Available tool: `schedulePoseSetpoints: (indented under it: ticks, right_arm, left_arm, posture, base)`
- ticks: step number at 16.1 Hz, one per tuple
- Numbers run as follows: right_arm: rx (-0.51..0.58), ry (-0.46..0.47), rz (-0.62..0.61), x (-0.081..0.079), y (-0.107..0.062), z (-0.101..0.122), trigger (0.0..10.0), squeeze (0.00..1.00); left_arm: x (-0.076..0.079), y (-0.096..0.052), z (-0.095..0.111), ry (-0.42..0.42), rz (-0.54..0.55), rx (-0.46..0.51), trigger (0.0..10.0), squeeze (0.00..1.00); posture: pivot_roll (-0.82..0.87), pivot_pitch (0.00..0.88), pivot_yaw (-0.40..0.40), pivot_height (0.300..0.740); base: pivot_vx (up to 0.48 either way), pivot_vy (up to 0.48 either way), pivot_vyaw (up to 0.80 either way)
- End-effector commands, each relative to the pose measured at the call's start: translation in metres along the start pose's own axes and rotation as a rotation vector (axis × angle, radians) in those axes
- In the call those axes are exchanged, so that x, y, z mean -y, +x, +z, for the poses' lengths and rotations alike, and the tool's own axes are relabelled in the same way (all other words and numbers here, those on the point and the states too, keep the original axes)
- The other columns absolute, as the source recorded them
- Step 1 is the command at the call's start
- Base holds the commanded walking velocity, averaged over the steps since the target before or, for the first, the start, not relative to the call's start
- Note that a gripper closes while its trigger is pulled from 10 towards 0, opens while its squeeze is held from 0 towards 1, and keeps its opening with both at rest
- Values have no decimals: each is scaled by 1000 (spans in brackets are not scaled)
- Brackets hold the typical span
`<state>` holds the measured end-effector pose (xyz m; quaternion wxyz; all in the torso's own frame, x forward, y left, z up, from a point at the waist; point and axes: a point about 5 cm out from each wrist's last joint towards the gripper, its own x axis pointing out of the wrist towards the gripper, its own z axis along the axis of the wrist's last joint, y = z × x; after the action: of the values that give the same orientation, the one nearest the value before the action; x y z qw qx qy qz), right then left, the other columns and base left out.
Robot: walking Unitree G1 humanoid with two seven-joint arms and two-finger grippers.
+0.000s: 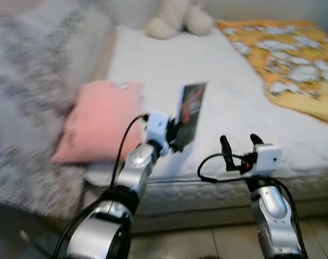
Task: Clean up the room
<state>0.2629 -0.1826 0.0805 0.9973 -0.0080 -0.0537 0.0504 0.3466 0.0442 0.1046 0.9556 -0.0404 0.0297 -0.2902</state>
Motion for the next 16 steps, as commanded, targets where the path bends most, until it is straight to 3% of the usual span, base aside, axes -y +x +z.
schedulePoseSetpoints:
  ticks: [1,10,14,16]
  right_arm:
    - [5,1,-10,1,-1,3,10000,0]
    - [-33,-6,-4,3,-10,-2,10000,0]
    - [-57,-4,25,1,-16,-2,10000,0]
    - [-91,-10,53,2,-24,-4,10000,0]
  left_arm:
    - [2,8,19,21,-14,60,10000,0]
    - [-24,7,20,-71,134,22,10000,0]
    - [-30,11,14,-134,168,-83,10000,0]
    - [-23,13,4,-283,108,-186,10000,0]
  posture:
    - [-171,0,51,740]
    - [-187,0,39,740]
    - [-196,0,3,740]
    - [-201,0,-21,740]
  base:
    - [480,0,0]
    - [446,0,0]
    - [0,0,0]
    - [0,0,0]
